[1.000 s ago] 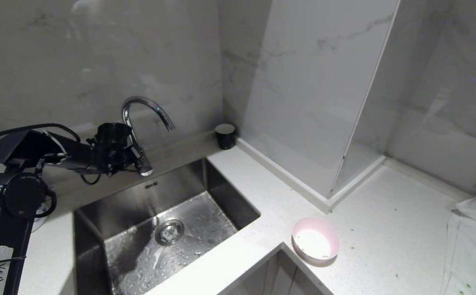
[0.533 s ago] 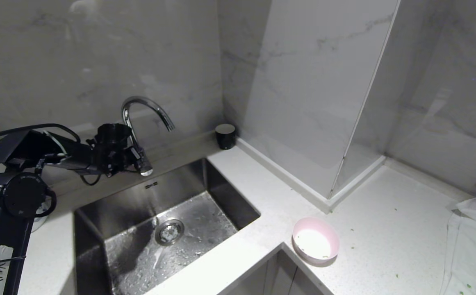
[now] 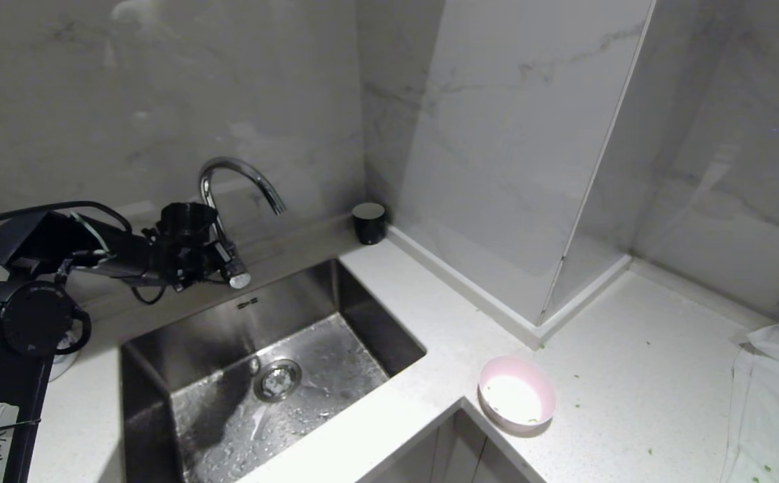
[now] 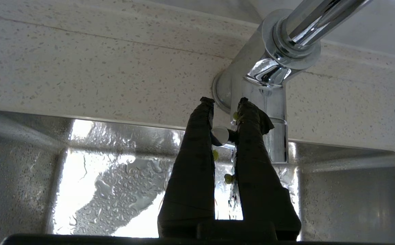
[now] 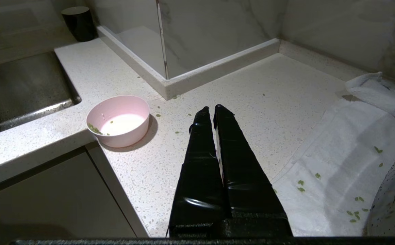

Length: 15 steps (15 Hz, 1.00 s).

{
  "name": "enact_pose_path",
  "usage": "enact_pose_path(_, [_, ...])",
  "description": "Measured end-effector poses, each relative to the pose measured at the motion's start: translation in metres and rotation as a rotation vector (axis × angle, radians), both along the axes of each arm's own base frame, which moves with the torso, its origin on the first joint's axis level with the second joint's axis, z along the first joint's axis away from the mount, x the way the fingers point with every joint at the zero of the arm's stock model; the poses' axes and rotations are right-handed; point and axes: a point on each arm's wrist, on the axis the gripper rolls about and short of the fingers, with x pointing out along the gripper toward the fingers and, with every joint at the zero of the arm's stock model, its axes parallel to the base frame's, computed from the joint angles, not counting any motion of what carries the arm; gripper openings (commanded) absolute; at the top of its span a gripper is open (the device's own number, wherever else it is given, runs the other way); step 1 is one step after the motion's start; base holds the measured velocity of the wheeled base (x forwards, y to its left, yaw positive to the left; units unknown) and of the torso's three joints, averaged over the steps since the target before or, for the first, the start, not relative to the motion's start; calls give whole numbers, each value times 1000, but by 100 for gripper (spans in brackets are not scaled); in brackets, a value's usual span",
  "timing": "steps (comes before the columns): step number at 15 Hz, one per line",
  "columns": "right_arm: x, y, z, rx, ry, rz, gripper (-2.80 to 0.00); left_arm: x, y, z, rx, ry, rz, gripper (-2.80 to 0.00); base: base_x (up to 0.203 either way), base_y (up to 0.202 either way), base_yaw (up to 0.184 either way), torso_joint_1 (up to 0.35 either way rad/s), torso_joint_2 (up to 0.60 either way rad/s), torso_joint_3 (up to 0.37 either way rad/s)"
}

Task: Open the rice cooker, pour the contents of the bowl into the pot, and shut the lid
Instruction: Turn on the tap

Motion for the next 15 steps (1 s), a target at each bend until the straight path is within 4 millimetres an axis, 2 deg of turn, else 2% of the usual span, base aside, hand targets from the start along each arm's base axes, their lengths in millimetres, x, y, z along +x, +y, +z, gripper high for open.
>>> enact_pose_path(15, [0, 0, 0, 0, 0, 0, -280, -4, -3, -4, -2, 23, -8, -280, 0, 0, 0, 0, 0, 0])
